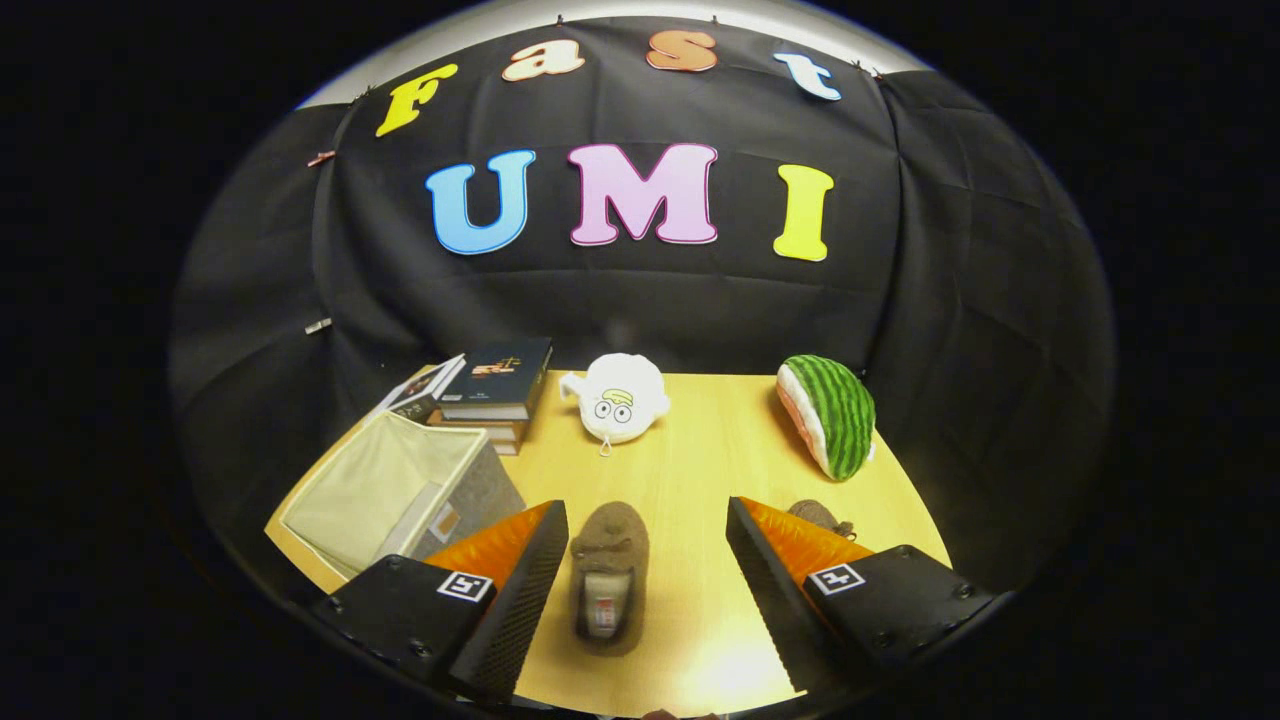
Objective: Open the storage box then place both shoes into the box .Put the left shoe in first, then the right shoe, with the right side of both shoes facing outward in a uniform manner.
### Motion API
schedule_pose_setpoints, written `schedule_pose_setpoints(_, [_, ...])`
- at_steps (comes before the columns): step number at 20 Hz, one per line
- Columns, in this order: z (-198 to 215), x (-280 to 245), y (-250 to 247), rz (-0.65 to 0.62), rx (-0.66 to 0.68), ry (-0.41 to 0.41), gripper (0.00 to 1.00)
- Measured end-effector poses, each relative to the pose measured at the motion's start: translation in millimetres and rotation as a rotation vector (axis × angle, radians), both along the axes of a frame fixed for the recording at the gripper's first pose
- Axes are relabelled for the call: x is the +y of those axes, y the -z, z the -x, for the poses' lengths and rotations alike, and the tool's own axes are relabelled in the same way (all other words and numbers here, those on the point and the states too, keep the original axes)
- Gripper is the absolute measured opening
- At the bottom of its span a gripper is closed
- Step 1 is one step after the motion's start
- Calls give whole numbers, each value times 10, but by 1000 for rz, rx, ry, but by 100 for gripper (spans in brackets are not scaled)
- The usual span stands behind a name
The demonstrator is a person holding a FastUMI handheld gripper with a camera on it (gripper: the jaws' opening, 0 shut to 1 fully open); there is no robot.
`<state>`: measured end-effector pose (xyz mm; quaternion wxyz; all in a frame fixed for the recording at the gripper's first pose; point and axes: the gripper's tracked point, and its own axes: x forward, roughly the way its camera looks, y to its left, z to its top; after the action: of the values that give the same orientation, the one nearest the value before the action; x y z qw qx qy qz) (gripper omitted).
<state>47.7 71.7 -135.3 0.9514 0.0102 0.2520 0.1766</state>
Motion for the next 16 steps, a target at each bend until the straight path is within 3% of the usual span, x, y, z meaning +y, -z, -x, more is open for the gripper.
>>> schedule_pose_setpoints(10, [181,18,1033,44,321,-142,99])
schedule_pose_setpoints(16, [108,56,1487,115,399,-193,99])
